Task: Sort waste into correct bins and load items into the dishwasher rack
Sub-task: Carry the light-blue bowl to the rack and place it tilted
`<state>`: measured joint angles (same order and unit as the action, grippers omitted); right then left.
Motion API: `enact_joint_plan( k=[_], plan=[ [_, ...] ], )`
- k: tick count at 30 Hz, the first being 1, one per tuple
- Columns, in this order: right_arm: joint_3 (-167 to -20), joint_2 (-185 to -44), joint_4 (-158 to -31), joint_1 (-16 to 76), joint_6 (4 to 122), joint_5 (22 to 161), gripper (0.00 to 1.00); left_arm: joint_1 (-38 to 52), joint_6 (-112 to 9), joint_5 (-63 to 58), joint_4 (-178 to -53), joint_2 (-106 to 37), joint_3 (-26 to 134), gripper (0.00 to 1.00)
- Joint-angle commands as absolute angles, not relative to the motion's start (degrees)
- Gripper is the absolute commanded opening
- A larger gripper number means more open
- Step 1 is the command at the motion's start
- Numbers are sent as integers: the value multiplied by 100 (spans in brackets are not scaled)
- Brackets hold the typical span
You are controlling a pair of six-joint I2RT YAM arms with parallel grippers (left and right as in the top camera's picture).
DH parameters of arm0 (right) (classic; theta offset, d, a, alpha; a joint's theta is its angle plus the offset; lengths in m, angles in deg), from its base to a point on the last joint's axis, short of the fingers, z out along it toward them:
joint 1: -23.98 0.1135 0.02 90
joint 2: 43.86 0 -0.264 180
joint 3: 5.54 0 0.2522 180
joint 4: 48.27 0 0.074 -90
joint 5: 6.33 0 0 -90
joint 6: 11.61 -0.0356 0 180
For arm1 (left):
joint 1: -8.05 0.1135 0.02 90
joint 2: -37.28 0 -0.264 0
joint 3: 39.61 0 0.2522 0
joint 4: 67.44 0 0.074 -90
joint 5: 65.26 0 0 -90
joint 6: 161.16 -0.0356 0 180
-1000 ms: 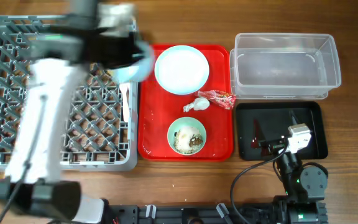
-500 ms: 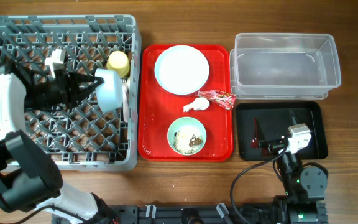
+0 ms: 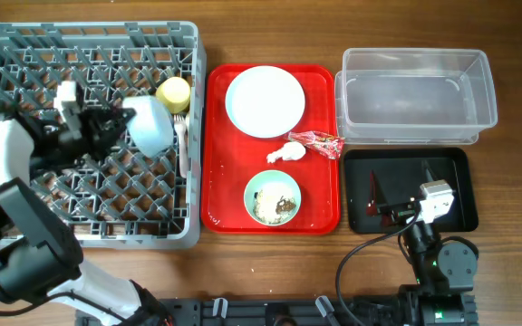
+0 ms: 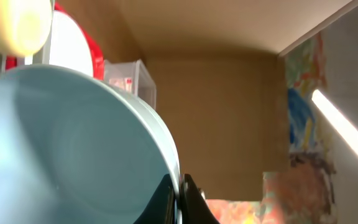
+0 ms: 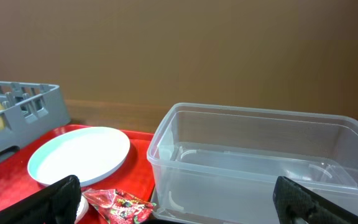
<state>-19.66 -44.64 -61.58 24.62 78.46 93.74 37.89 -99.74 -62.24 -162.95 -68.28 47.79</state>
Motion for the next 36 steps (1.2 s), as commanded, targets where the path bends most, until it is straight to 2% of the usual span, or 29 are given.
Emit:
enact_joint_plan(
  k=[1,5,9,13,16,19,20,22,26,27,32,36],
  plan=[
    [-1960,-4429,-6132,2445,7825,9341,100,3874,-9729,-6410,-16164,-6869,5079,4],
    [-1960,-4429,-6132,2445,7825,9341,100,3846,-9699,-5145,-15815,-6871,5079,4],
    [-1960,-4429,-6130,2445,7825,9341,100,3844,-8779,-4242,-15141,-6871,5077,4],
    [-1960,-4429,-6130,2445,7827,9341,100,3608,-8783,-4259,-15056,-6874,5077,4],
    [-1960,-4429,-6130,2445,7825,9341,100,3606,-8648,-3715,-14689,-6874,5077,6],
    [-1960,-4429,-6130,2445,7822,9341,100,3662,-8521,-3256,-14573,-6874,5077,19],
    [-1960,-4429,-6130,2445,7822,9341,100,3713,-8519,-3258,-14567,-6874,5077,26],
    [-1960,-4429,-6132,2445,7825,9341,100,3811,-8514,-3258,-14508,-6874,5077,61],
    [-1960,-4429,-6130,2445,7825,9341,100,4062,-7625,-3258,-14029,-6871,5227,83],
    [-1960,-4429,-6130,2445,7825,9341,100,4148,-7622,-3232,-14136,-6858,5498,98],
    [-1960,-4429,-6130,2445,7827,9341,100,4021,-7002,-1691,-14481,-6362,6360,100],
    [-1960,-4429,-6130,2445,7827,9341,100,3359,-6490,-832,-14464,-5398,6401,100]
  ],
)
